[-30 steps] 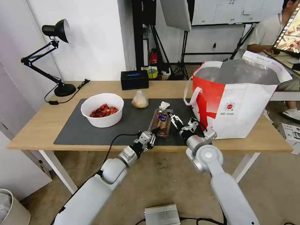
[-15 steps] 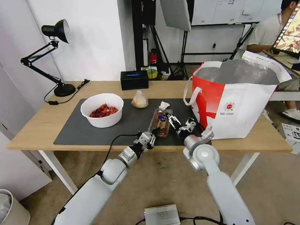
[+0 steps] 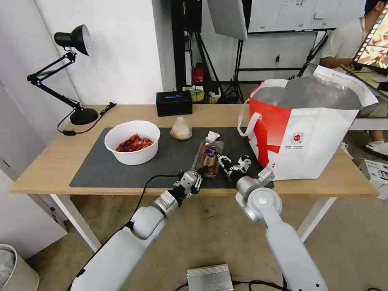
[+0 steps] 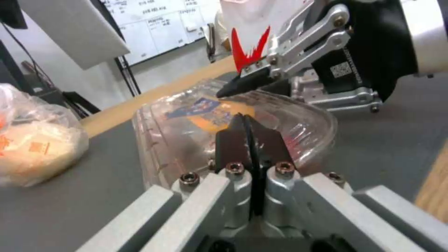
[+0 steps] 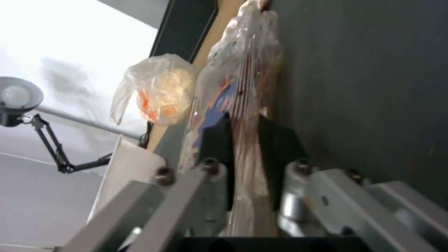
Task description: Pick up the trash from the table and place it into the takeout bag.
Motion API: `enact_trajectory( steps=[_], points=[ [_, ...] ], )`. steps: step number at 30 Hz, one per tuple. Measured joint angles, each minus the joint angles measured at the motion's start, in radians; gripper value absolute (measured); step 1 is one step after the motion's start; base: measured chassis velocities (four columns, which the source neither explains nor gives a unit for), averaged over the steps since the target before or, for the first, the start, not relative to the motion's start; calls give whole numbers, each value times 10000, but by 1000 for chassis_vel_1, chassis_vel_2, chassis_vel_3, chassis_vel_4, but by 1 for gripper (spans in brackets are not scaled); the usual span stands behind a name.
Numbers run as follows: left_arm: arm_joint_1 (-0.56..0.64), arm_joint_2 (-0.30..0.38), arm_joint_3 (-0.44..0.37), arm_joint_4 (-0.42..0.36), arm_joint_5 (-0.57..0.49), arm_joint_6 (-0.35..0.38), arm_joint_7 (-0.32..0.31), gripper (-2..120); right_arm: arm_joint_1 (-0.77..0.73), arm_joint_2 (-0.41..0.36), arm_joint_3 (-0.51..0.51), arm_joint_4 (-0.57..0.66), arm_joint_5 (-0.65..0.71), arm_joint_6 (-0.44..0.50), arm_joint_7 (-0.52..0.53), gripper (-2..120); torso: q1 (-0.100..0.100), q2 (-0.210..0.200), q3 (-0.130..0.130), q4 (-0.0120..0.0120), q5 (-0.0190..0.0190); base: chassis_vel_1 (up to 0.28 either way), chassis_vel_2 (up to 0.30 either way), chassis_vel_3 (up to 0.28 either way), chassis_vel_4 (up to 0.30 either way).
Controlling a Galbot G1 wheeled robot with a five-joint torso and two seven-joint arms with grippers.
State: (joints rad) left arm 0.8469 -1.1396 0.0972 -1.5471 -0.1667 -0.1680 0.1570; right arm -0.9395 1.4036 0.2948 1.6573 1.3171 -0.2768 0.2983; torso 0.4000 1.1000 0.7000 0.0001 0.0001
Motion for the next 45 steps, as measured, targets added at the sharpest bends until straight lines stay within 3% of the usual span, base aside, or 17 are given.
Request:
enact_trajectory(
  steps=[4,11,23,36,45],
  points=[
    [-4,16,-3,0,-54,0,18,0,70,-18,-12,-24,9,11,46,0,0,0,0,-1,0,0,0,0,0],
    [-74,27,-54,-109,-285,37,-52,3,30,30,-25,12,-13,46,87,0,1,0,1,-2,-2,0,0,0,0],
    [106,186,-484,-702,-946,92,-325,47,-179,-16,5,182,-44,74,97,0,0,-1,0,-2,-1,0,0,0,0],
    [1498,728,-2274,-1315,-1670,109,-488,96,-430,-423,-174,1016,-245,158,-29,0,0,-1,0,0,-2,0,0,0,0],
    [2129,797,-2856,-1789,-1763,130,-778,100,-949,-1191,-176,2158,-1003,330,-714,0,0,0,0,-1,-1,0,0,0,0]
  ],
)
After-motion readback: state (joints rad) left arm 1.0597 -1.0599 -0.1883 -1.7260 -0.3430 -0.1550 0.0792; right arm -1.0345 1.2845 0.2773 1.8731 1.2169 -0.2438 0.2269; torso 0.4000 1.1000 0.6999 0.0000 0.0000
